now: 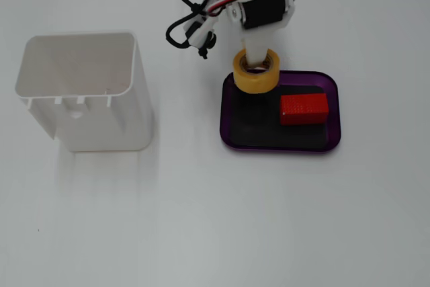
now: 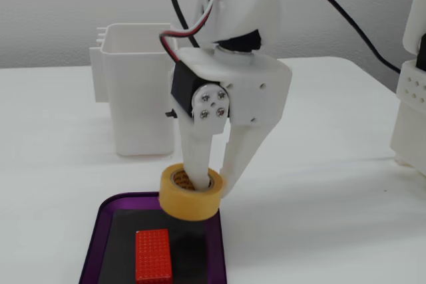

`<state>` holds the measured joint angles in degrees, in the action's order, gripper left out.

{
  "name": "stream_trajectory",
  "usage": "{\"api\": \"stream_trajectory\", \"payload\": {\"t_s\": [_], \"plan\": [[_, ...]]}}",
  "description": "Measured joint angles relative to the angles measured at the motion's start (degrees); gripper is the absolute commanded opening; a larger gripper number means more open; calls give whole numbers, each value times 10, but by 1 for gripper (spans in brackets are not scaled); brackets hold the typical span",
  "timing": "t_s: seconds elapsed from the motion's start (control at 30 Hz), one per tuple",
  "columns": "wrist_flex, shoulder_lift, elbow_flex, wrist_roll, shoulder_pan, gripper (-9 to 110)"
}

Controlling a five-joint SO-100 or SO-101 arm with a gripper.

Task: Pick up the yellow tape and place it in the box.

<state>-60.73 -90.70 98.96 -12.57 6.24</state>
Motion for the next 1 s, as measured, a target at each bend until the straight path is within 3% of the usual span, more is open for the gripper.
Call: {"api": "stream_trajectory", "payload": {"t_s": [0.43, 0.67, 1.0], "plan": [[11, 57, -46, 2, -4, 0], [10, 57, -46, 3, -11, 10], [-93, 57, -147, 3, -11, 11]]}}
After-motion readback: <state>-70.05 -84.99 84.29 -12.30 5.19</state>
